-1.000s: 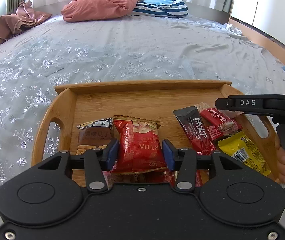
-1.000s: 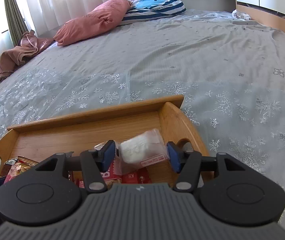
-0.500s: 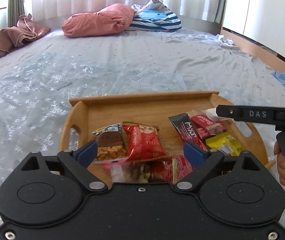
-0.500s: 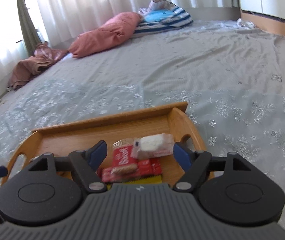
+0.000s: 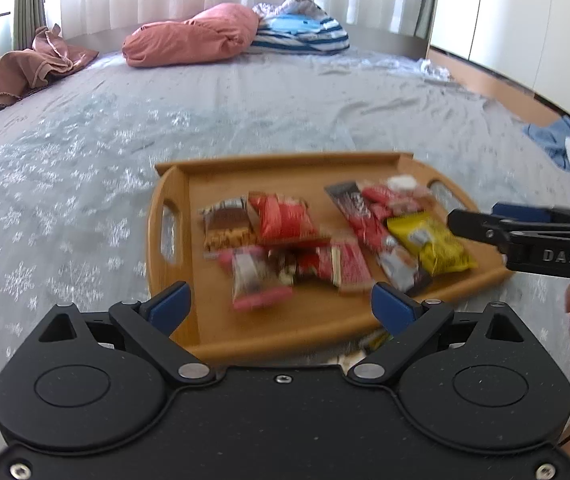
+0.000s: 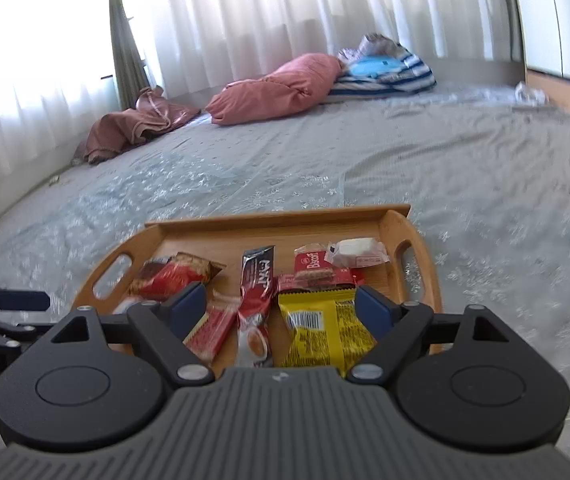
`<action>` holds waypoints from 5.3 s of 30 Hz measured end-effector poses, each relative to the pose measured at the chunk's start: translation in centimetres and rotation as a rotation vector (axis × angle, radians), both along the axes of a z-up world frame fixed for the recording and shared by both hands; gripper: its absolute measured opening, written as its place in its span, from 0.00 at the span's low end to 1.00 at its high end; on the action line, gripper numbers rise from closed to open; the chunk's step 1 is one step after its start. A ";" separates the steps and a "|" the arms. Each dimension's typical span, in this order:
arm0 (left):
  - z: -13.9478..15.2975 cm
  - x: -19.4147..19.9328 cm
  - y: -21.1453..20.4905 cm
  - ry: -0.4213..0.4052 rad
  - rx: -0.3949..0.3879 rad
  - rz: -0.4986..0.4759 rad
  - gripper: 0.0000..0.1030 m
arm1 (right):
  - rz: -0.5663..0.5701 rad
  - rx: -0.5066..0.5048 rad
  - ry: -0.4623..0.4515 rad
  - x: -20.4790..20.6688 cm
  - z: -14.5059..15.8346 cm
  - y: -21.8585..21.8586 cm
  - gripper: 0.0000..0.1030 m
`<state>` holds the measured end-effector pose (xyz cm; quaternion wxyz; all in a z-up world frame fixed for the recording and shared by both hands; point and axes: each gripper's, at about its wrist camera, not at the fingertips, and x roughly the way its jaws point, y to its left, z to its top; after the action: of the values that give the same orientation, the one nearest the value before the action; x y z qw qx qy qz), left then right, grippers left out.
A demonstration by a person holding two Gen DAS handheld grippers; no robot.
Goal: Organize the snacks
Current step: 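Withdraw both tools from the tray back to the remaining snacks, then grasp the patterned wafer with the left tool while the right tool grasps the green wasabi pea bag, then carry the wafer and wasabi pea bag onto the tray and open both tools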
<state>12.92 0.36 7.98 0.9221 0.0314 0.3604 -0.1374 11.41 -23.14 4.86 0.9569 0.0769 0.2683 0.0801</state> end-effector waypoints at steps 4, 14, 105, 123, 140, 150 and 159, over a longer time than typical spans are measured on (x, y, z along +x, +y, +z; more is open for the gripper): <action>-1.2 -1.1 -0.5 0.027 0.036 -0.007 0.94 | 0.021 -0.067 -0.021 -1.7 0.0 0.6 0.88; -4.1 -1.5 -1.3 0.107 0.039 -0.012 0.94 | 0.089 -0.185 -0.036 -5.3 -1.4 1.9 0.90; -1.4 -3.3 0.3 0.030 -0.031 0.045 0.43 | 0.212 -0.229 0.043 -6.9 -4.3 8.4 0.34; 2.7 8.0 -1.8 -0.038 -0.116 0.082 0.43 | 0.042 -0.147 0.025 3.7 0.9 3.4 0.35; -3.8 19.8 -4.7 0.066 -0.013 0.195 0.43 | -0.073 -0.121 0.155 16.6 -2.9 2.1 0.35; -5.1 20.5 -5.4 0.067 0.012 0.169 0.33 | -0.069 -0.101 0.178 17.6 -4.5 2.6 0.35; -5.9 20.8 -5.8 0.085 0.029 0.161 0.30 | -0.060 -0.085 0.178 17.7 -4.4 2.4 0.36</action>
<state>33.68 -5.41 2.06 0.9136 0.0098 0.4023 -0.0588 29.14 -20.72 0.43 0.9336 0.0510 0.3531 0.0329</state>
